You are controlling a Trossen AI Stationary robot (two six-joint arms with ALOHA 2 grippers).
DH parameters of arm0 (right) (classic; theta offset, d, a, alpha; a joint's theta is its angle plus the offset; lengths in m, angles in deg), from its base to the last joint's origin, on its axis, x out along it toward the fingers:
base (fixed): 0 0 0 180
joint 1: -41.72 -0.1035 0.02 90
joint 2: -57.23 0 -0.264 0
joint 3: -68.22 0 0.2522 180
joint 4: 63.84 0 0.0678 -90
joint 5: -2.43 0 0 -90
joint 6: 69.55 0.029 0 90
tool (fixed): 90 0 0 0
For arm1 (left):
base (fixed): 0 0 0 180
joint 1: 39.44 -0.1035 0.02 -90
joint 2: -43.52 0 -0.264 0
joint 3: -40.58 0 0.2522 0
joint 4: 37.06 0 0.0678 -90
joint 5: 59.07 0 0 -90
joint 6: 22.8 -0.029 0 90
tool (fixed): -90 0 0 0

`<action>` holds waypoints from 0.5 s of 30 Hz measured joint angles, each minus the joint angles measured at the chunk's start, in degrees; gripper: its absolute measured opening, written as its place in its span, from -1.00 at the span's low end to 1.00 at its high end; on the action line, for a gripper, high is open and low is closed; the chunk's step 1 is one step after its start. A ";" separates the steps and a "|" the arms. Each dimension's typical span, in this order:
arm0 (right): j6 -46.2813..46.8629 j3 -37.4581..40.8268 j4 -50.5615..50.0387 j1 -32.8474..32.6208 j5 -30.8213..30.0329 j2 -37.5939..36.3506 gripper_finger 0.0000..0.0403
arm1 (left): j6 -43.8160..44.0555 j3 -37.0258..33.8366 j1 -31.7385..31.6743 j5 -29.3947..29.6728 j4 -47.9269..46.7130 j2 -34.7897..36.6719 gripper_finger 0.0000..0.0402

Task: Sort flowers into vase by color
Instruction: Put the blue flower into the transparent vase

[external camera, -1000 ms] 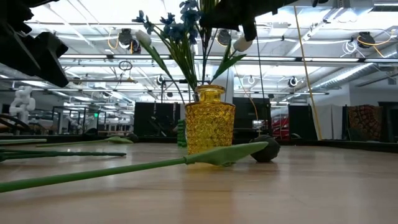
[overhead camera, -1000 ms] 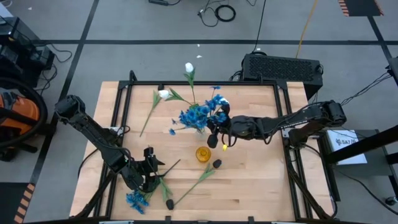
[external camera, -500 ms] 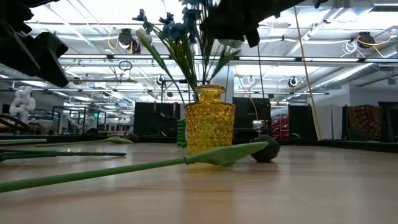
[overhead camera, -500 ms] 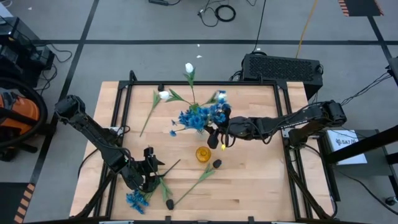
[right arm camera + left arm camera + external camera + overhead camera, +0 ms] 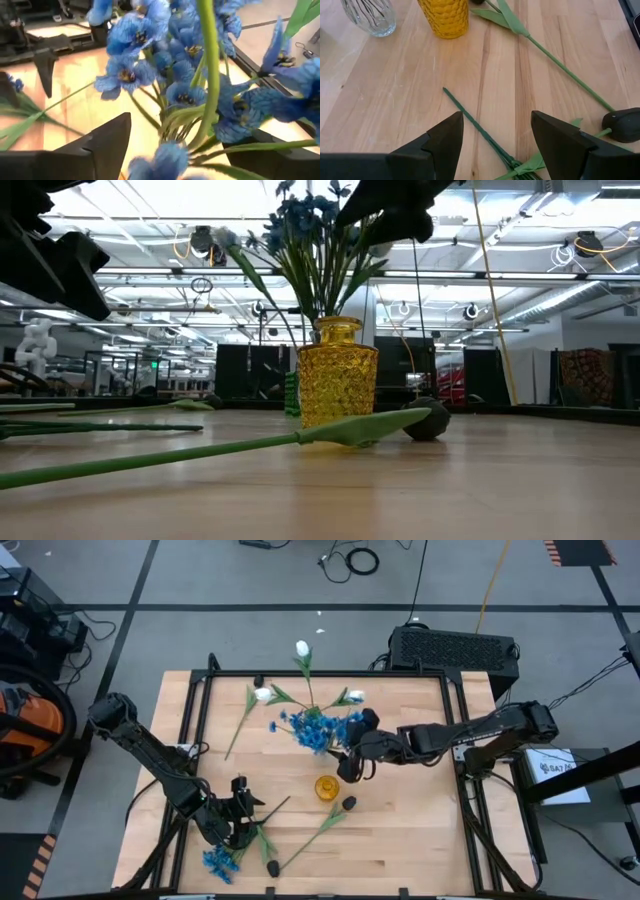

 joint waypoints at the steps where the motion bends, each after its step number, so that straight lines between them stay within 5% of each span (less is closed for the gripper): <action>1: 0.00 -0.01 -0.82 -0.07 0.02 0.00 0.48 | 0.00 0.00 0.00 0.00 0.00 0.00 0.19; 15: 0.20 0.03 -6.55 -1.61 0.01 -2.85 0.53 | -0.02 0.00 0.02 2.97 0.00 0.00 0.20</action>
